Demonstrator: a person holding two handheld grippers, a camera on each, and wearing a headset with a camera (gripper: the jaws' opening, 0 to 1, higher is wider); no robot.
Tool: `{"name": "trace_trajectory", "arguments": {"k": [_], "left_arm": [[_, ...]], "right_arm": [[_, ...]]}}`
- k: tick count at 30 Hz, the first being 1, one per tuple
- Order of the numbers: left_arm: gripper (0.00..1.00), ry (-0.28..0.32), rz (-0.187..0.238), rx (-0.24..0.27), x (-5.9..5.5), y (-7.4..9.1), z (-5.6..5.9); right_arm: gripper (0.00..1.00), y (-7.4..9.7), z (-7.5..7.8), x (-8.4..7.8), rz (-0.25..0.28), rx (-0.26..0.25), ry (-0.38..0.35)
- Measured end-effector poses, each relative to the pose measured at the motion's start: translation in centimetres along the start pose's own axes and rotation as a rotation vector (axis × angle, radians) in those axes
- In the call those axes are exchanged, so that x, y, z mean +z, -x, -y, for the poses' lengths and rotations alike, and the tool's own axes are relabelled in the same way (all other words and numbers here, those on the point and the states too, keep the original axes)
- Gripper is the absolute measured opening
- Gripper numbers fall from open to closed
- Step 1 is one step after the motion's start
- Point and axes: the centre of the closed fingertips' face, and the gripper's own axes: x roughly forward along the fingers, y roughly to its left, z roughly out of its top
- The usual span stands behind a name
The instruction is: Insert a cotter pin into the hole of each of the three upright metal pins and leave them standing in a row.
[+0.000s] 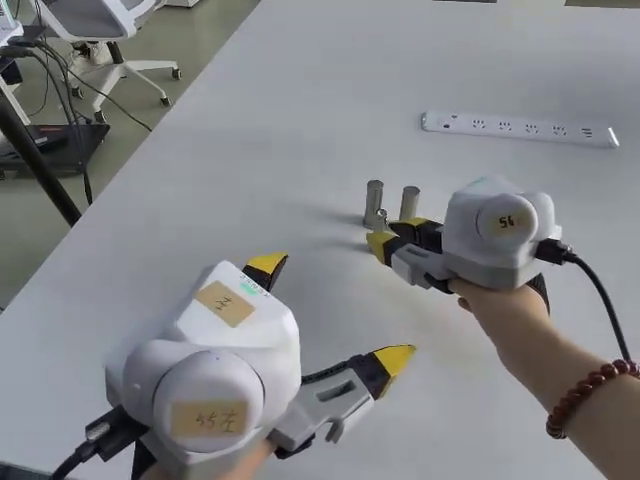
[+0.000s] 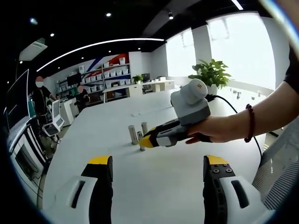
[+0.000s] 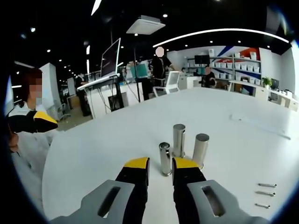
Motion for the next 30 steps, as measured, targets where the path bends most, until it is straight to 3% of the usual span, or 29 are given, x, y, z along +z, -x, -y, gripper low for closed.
{"name": "trace_trajectory", "arguments": {"k": [16,21,30], "left_arm": [[0.78,-0.001,-0.016,0.012,-0.36,0.23,-0.36],[0.78,0.002,-0.017,0.018,-0.36,0.25,-0.52],[0.78,0.003,-0.013,0.027,-0.15,0.25,-0.69]], "right_arm": [[0.05,-1.03,0.00,-0.31,-0.014,0.008,0.002],[0.05,-0.91,-0.05,-0.26,-0.017,0.023,0.052],[0.04,-0.80,-0.01,-0.22,-0.034,0.064,0.077]]}}
